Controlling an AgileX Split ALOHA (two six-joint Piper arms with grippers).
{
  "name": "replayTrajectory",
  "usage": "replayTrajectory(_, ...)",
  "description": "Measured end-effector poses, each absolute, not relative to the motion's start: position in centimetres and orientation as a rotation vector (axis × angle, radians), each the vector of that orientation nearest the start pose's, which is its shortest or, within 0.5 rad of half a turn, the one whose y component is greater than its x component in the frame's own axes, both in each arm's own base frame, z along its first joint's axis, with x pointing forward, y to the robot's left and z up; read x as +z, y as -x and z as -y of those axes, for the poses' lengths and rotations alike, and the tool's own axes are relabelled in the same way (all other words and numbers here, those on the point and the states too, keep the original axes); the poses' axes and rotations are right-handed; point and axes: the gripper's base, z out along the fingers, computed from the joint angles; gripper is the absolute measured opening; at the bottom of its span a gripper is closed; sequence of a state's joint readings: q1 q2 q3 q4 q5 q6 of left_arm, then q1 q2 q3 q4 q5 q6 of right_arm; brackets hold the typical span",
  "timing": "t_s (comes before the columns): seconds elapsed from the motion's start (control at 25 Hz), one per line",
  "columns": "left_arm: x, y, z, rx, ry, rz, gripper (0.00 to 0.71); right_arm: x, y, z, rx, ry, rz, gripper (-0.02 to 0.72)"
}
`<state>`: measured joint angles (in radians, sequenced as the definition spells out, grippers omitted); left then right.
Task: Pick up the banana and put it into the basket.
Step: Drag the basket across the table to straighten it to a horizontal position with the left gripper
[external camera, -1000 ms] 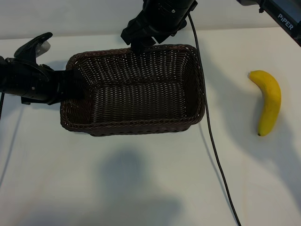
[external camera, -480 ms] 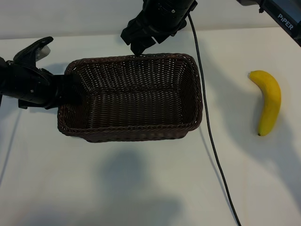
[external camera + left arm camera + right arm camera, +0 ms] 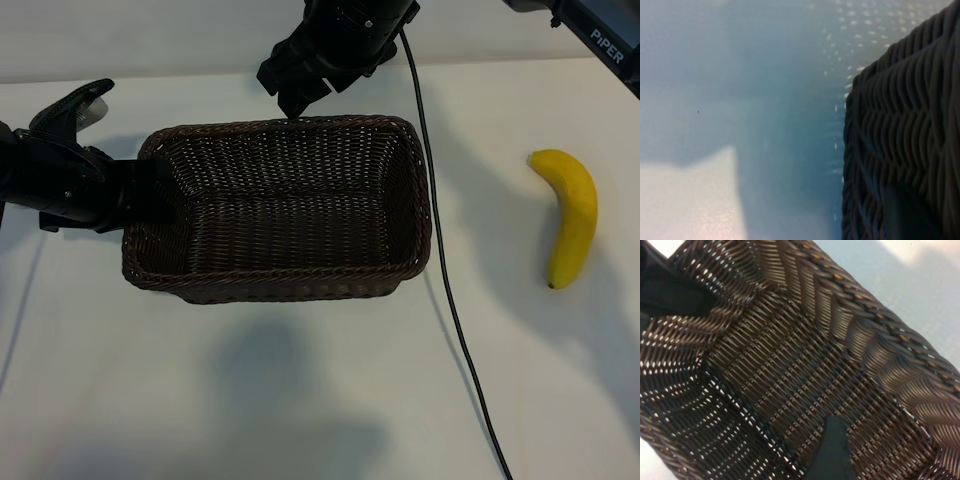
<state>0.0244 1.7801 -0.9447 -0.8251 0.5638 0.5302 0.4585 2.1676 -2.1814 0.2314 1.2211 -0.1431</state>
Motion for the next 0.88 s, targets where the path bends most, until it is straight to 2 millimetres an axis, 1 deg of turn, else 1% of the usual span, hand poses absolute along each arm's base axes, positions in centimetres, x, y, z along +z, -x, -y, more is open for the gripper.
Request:
replayTrajectory(0.12,16.0,-33.0,2.8,-0.604,0.202,-2.697,0.151,30.2,-41.9,-22.9,0.413,0.764,-2.595,0.581)
replayTrajectory(0.2,16.0,-33.0,2.8,-0.605,0.203,-2.697,0.173,30.2,-41.9,-22.9,0.413,0.764,-2.595,0.581)
replayTrajectory(0.24,16.0,-33.0,2.8,-0.609,0.207,-2.696,0.204,30.2,-41.9,-22.9,0.413,0.764,-2.595,0.581)
replayTrajectory(0.32,16.1,-33.0,2.9,-0.623,0.216,-2.697,0.29,30.2,-41.9,-22.9,0.413,0.764,-2.595,0.581)
replayTrajectory(0.44,16.1,-32.9,2.9,-0.638,0.226,-2.697,0.448,30.2,-41.9,-22.9,0.413,0.764,-2.595,0.581)
replayTrajectory(0.52,16.1,-32.9,3.0,-0.65,0.226,-2.703,0.528,30.2,-41.9,-22.9,0.413,0.764,-2.595,0.581)
replayTrajectory(0.6,16.1,-32.8,3.1,-0.66,0.223,-2.709,0.581,30.2,-41.9,-22.9,0.413,0.763,-2.595,0.581)
replayTrajectory(0.72,16.2,-32.7,3.2,-0.673,0.218,-2.713,0.598,30.2,-41.9,-22.9,0.413,0.763,-2.595,0.581)
replayTrajectory(0.88,17.2,-32.4,3.1,-0.663,0.197,-2.698,0.598,30.2,-41.9,-22.9,0.413,0.763,-2.595,0.581)
